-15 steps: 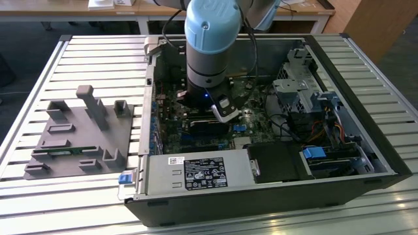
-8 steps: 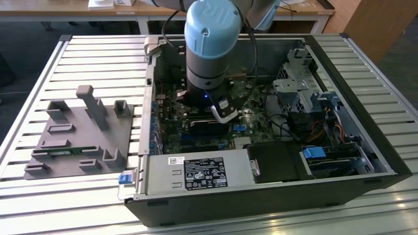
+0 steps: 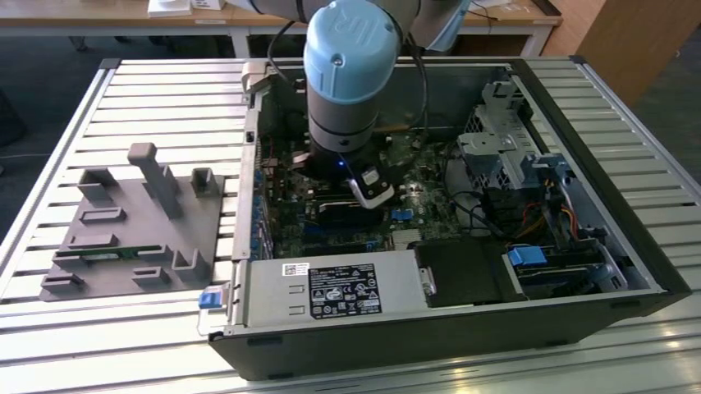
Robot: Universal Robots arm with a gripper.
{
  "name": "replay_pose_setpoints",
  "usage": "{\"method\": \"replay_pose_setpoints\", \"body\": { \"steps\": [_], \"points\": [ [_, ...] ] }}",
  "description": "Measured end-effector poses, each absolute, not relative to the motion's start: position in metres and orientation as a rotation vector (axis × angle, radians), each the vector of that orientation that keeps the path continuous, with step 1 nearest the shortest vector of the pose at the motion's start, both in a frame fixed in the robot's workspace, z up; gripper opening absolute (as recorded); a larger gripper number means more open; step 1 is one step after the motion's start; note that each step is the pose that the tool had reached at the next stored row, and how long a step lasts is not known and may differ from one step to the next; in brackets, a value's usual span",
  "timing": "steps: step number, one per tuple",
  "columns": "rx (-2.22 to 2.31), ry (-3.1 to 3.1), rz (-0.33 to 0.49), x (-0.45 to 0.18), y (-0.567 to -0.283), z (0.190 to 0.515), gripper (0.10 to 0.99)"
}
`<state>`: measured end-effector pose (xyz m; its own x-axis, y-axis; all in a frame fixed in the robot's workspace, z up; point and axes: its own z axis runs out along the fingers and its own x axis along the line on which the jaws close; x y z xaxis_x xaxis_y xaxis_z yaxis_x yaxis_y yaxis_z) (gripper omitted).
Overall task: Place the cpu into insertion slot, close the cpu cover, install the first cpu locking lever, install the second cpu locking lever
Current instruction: 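Install the second cpu locking lever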
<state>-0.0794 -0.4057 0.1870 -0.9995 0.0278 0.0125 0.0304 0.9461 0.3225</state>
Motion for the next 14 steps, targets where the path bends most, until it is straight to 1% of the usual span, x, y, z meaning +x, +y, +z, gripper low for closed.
{"method": "replay_pose_setpoints", "body": {
  "steps": [7, 14],
  "points": [
    [-0.046, -3.091, -0.512, -0.081, -0.406, 0.189, 0.106],
    [-0.046, -3.091, -0.513, -0.081, -0.406, 0.198, 0.106]
  ]
}}
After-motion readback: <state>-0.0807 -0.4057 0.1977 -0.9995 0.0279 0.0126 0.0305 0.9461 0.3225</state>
